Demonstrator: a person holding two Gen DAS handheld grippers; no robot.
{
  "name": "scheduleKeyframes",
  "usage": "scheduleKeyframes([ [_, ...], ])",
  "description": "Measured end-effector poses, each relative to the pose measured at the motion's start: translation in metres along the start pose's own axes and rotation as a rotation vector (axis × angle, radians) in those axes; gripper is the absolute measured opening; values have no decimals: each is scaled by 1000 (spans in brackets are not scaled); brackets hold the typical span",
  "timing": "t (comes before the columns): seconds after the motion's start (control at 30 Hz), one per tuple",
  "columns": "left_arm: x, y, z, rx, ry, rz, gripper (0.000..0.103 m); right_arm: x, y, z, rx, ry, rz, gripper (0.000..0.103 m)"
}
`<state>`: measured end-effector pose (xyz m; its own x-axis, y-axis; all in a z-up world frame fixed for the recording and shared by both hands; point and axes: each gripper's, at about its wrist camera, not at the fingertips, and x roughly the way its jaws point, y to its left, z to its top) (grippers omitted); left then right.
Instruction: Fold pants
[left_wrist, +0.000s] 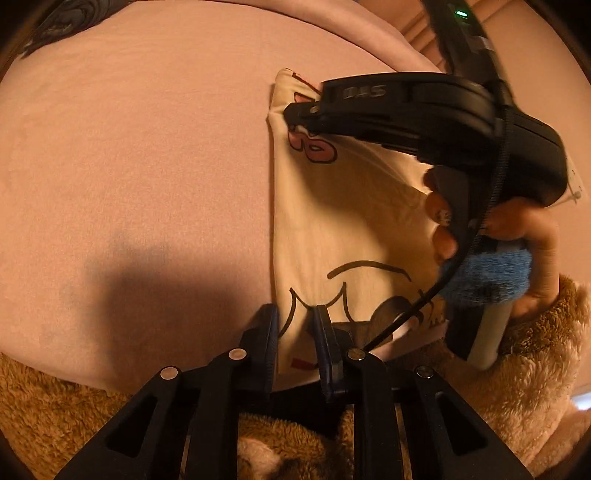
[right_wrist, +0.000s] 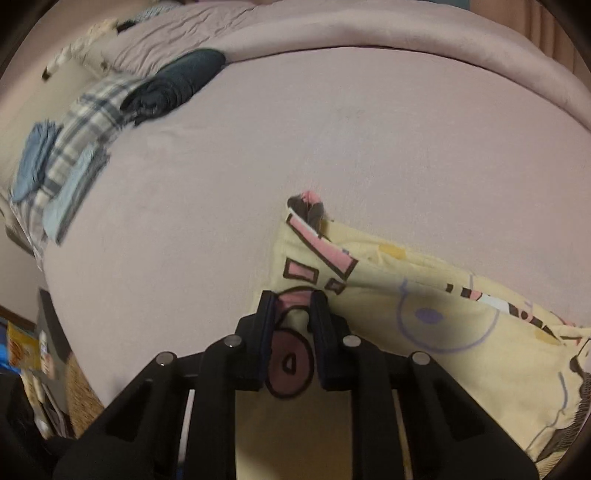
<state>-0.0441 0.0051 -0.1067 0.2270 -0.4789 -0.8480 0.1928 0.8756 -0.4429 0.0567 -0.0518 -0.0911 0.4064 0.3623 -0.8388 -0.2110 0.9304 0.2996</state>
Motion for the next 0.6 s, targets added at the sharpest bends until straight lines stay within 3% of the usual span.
scheduleKeyframes([
  [0.07,-7,4,4,-6,15,-36,22,-15,-4,-1,20,-12,11,21],
  [0.1,-10,3,9,-5,12,-43,22,-24,-5,-3,18,-27,-11,28],
  [0.13,-14,3,13,1,-4,-45,23,-33,-7,-6,11,-43,-42,44],
  [0.2,-22,1,24,16,-50,-44,30,-57,-11,-11,-8,-97,-115,62],
  [0.23,-25,1,32,23,-74,-38,39,-66,-13,-13,-8,-114,-133,62],
  [0.3,-25,0,48,24,-96,-19,46,-85,-28,-21,12,-131,-167,64],
  [0.43,-12,0,66,35,-92,-20,46,-113,-59,-39,65,-157,-259,77],
  [0.6,11,-6,79,67,-62,6,46,-130,-100,-65,162,-147,-316,79],
])
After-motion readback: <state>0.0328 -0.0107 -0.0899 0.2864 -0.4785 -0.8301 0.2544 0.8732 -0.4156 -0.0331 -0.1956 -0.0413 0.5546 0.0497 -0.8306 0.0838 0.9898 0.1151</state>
